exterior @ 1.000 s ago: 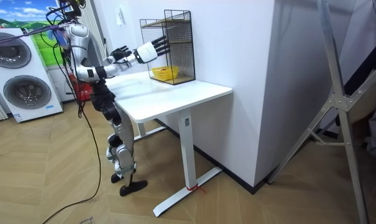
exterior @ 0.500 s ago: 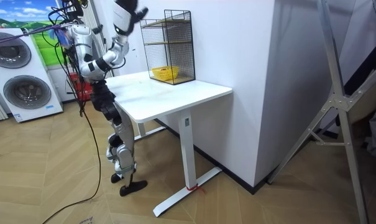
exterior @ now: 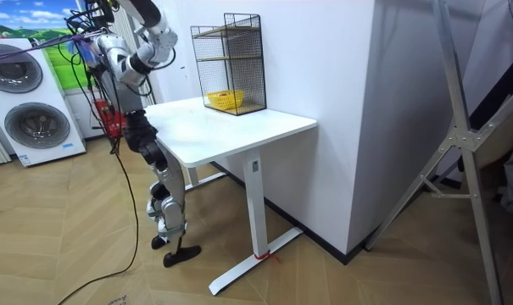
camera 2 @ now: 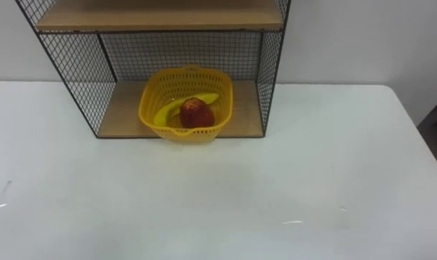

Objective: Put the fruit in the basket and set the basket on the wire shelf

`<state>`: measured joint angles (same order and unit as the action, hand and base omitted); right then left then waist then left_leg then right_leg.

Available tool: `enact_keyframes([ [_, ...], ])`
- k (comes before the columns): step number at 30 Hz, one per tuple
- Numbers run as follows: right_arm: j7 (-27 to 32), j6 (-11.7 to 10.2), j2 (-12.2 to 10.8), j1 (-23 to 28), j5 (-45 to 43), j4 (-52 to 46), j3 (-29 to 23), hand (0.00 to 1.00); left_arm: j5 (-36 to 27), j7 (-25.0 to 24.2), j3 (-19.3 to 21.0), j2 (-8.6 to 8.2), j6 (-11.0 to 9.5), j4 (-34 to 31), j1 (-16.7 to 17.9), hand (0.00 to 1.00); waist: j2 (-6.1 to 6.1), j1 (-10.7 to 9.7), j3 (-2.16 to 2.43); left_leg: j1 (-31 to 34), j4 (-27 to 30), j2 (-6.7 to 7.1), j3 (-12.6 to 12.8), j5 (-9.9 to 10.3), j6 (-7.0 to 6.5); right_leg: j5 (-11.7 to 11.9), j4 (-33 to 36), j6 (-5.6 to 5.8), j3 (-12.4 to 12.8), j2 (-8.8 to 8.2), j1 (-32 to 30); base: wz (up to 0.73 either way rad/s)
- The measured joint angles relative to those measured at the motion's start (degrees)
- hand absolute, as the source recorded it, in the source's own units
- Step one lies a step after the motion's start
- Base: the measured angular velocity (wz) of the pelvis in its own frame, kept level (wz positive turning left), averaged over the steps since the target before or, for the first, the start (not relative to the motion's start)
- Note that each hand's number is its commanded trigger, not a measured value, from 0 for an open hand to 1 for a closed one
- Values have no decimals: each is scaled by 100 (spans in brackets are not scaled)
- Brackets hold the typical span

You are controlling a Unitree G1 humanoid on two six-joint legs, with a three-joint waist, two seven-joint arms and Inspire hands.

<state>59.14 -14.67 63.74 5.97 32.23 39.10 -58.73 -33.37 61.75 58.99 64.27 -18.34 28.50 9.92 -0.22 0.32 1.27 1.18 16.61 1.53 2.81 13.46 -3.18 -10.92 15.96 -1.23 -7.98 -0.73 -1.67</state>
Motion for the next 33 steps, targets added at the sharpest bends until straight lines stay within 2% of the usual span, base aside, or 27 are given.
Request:
enact_keyframes([
  [1,-34,52,200,2,170,525,-14,0,-126,-60,-105,241,128,670,-99,0,6,-12,19,16,14,1,4,1,0,2,5,-4,-3,2,-10,0],
  [2,-77,88,293,19,259,786,-60,0,-150,-119,-99,320,195,946,-107,0,0,-11,30,22,9,0,15,1,0,4,6,-5,7,4,-26,0],
  [4,-218,179,665,159,860,1737,-338,0,-577,-269,-94,552,313,1993,43,0,40,-97,30,21,17,1,-38,21,0,19,-64,2,-12,14,22,4],
  [6,-322,228,815,342,1260,2360,-409,0,-924,-378,-99,654,423,2675,108,0,88,-171,22,20,47,1,-95,25,3,52,-145,6,-62,24,94,11],
  [8,-443,272,831,620,1561,2779,-482,0,-1187,-509,-132,740,532,3222,84,0,69,-174,71,11,112,-14,-95,73,8,47,-131,8,-49,39,101,-2],
  [9,-551,313,845,909,1721,3013,-555,0,-1296,-649,-148,776,597,3617,86,0,93,-166,112,13,132,-16,-89,104,28,43,-128,12,-40,42,88,-9],
  [12,-907,344,850,1599,2254,3828,-683,0,-1808,-983,-117,845,726,4676,330,0,173,-130,129,20,219,-79,-37,192,17,41,-121,35,21,67,93,-9],
  [14,-988,359,757,1759,2524,4315,-746,0,-2045,-1161,-106,781,785,5200,519,0,182,-121,124,-8,212,-82,-10,197,17,46,-117,27,45,78,108,-7],
  [15,-1035,351,498,1905,2636,4391,-752,0,-2102,-1288,-83,580,793,5335,642,0,175,-90,117,-34,194,-85,10,197,20,62,-130,12,61,89,123,-7],
  [16,-1209,293,19,2155,2660,4400,-743,0,-2054,-1465,-89,231,790,5361,678,0,155,-31,106,-66,162,-104,11,192,25,66,-148,7,57,89,150,-5],
  [17,-1314,275,-243,2258,2674,4399,-744,0,-2057,-1571,-73,43,794,5365,690,0,149,11,102,-81,149,-107,18,189,29,68,-158,6,63,92,164,0],
  [19,-1560,257,-1325,2364,2823,4369,-600,0,-2115,-1922,-45,-910,800,5368,873,0,124,106,90,-151,92,-102,35,170,36,56,-163,25,80,87,203,-4],
  [20,-1612,258,-1638,2364,2839,4368,-600,0,-2110,-2004,-20,-1182,800,5368,909,0,119,130,91,-163,94,-103,35,171,36,29,-163,67,81,90,216,0],
  [22,-1773,265,-2708,2328,2855,4371,-400,0,-2104,-2405,-6,-2239,799,5365,1076,0,116,179,89,-224,102,-106,20,192,4,-4,-197,50,78,90,291,2],
  [23,-1822,265,-2961,2294,2898,4375,-244,0,-2101,-2513,-35,-2520,799,5369,1122,0,117,191,88,-233,102,-109,28,201,-11,-3,-198,50,86,83,298,0],
  [25,-2082,285,-3820,2094,2920,4388,174,0,-2028,-2939,-66,-3538,804,5367,1238,0,109,168,84,-246,109,-118,51,206,-17,8,-200,47,124,64,304,-6],
  [26,-2157,293,-3992,2029,2923,4390,260,0,-1903,-3044,-83,-3781,805,5366,1255,0,108,154,84,-249,108,-116,50,207,-18,8,-199,48,116,58,309,0],
  [27,-2324,319,-4317,1874,2905,4393,492,0,-1548,-3248,-164,-4256,810,5364,1274,0,108,116,83,-249,109,-112,42,207,-19,10,-204,53,104,51,319,12],
  [28,-2563,378,-4613,1742,2887,4468,799,0,-1262,-3452,-368,-4643,830,5365,1267,0,98,2,78,-251,108,-103,-8,206,-18,14,-240,60,43,37,362,18],
  [29,-2722,418,-4733,1660,2863,4567,921,0,-1146,-3572,-459,-4802,876,5370,1262,0,87,-29,79,-254,107,-96,-35,205,-16,14,-243,61,16,27,379,19],
  [30,-2925,575,-4915,1471,2775,4749,1231,0,-919,-3774,-776,-5070,995,5372,1255,0,64,-35,80,-256,105,-92,-44,202,-11,36,-238,94,8,23,393,10],
  [31,-3063,759,-5088,1290,2610,4837,1598,0,-695,-3952,-1134,-5294,1090,5368,1234,0,43,-49,71,-252,105,-91,-46,173,37,62,-234,65,-4,17,425,5],
  [32,-3123,843,-5179,1214,2504,4836,1793,0,-582,-4029,-1328,-5384,1142,5356,1214,0,34,-59,65,-252,108,-88,-53,171,40,80,-235,39,-10,14,431,4],
  [33,-3224,992,-5303,1047,2145,4836,2138,0,-337,-4179,-1686,-5536,1245,5349,1172,0,24,-59,63,-257,115,-87,-54,171,39,85,-237,33,-11,11,441,0],
])
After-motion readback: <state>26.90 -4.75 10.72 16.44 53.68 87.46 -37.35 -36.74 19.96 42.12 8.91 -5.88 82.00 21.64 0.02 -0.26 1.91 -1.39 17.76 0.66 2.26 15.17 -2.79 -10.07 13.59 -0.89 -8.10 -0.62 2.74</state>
